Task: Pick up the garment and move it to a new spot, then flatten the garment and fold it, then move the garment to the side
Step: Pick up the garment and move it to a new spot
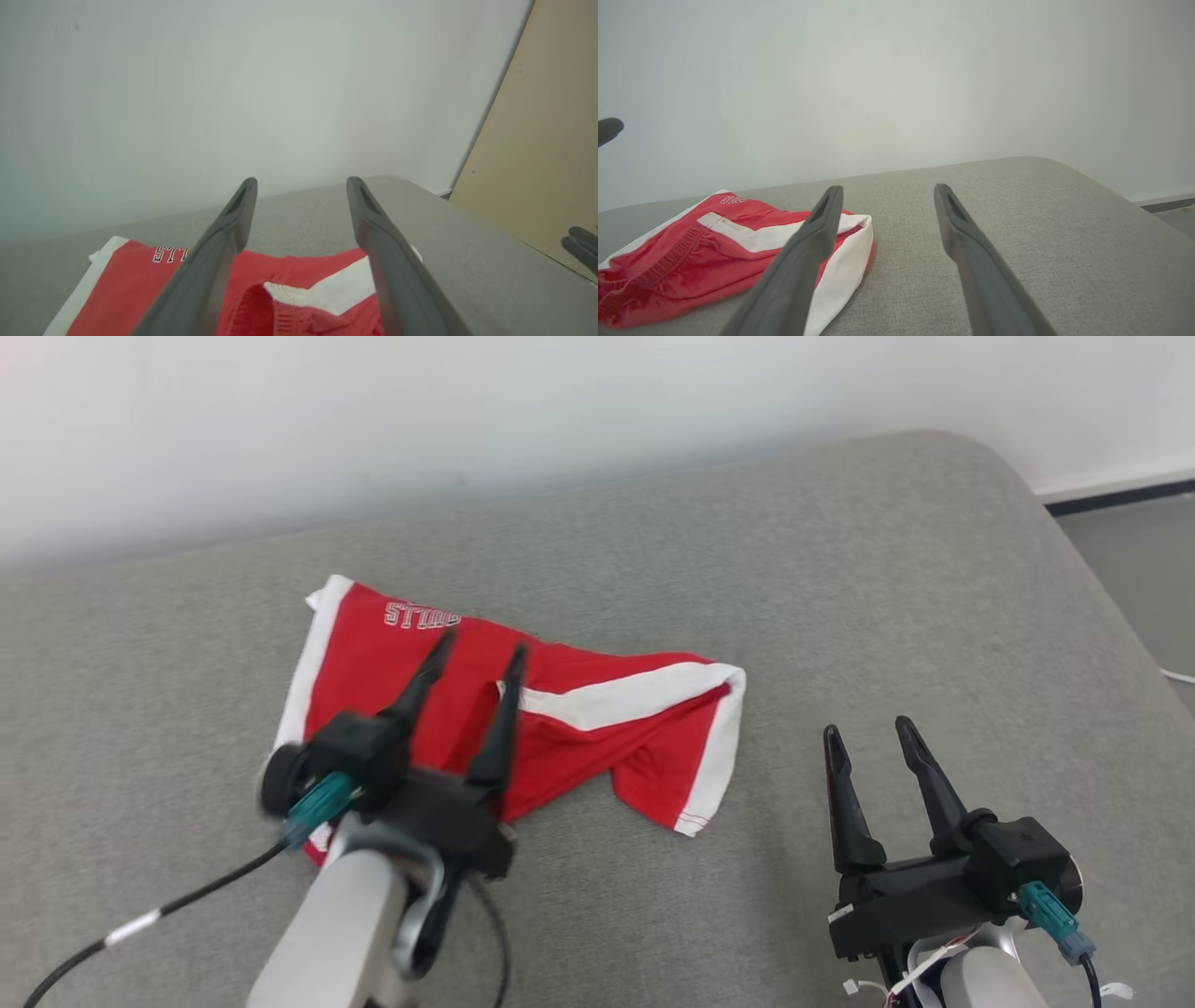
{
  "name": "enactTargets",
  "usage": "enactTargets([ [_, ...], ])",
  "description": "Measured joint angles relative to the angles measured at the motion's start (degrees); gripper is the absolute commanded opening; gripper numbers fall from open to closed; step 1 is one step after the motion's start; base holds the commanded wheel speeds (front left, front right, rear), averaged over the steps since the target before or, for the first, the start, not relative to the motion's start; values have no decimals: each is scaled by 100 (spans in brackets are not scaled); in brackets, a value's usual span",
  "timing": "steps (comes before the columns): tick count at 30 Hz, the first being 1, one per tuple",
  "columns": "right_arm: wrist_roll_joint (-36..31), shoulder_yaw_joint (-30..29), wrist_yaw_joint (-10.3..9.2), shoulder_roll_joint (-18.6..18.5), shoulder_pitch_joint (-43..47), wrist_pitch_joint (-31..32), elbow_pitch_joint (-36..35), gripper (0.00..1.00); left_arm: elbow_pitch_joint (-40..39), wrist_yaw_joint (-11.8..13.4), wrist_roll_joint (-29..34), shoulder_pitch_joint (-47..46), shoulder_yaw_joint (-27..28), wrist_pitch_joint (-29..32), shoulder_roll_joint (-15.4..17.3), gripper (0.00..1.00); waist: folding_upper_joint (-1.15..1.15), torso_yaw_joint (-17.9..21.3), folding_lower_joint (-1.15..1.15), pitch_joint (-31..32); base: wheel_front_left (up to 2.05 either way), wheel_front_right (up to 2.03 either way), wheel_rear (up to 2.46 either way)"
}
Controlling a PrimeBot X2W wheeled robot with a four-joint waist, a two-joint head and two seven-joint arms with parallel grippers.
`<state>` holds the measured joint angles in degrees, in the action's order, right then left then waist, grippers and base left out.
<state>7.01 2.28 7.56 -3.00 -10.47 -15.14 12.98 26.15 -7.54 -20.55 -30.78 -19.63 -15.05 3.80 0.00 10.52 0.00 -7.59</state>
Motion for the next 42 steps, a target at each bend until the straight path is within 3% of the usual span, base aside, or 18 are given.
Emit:
enactTargets([
  [11,27,-43,0,4,173,0,88,100,-383,1,482,1473,1628,0,178,100,0,-393,0,349,0,0,0],
  [22,27,-77,0,3,374,0,127,100,-1273,1,1098,2783,2707,0,153,100,0,-615,0,728,0,0,0],
  [32,40,-42,0,4,587,0,191,100,-2006,63,1308,3733,2893,0,-70,100,0,-616,0,867,0,0,0],
  [42,27,-12,0,4,570,0,202,100,-2054,256,1137,3847,2540,0,-87,100,0,-605,0,810,0,0,0],
])
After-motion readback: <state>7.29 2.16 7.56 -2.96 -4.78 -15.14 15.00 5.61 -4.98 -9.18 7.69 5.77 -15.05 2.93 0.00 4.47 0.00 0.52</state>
